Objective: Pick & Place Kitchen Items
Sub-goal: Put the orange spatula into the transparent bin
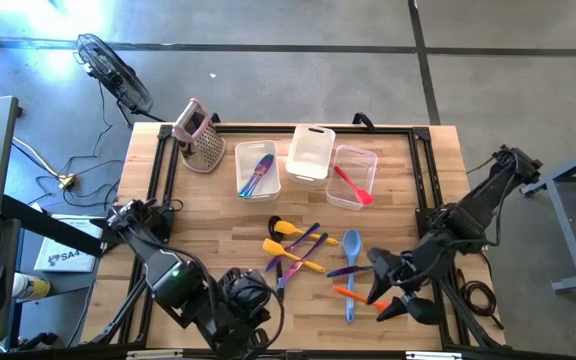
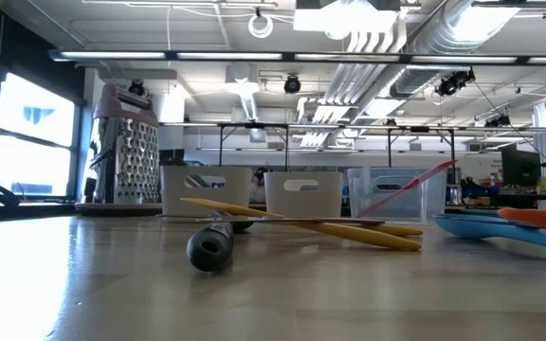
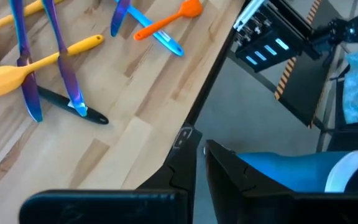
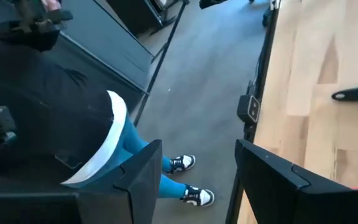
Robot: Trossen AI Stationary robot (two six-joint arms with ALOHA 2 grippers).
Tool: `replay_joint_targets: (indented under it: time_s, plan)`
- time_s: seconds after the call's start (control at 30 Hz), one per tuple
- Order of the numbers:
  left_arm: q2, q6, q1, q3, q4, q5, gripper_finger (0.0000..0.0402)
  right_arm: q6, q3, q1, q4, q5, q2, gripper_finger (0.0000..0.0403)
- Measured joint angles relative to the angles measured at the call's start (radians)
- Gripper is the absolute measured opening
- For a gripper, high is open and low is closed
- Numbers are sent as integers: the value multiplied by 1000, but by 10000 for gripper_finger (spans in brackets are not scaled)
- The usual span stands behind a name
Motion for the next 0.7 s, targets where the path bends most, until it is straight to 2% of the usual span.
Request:
replay_joint_targets:
  time_s: [0.27, 0.5, 0.7]
  plan:
    - [0, 12, 1, 0, 0, -21, 31, -99, 0, 88, 22, 58, 1, 197]
    - [0, 28, 2, 0, 0, -36, 31, -111, 0, 126, 21, 135, 1, 197]
    - [0, 44, 2, 0, 0, -72, 31, -62, 0, 126, 35, 102, 0, 197]
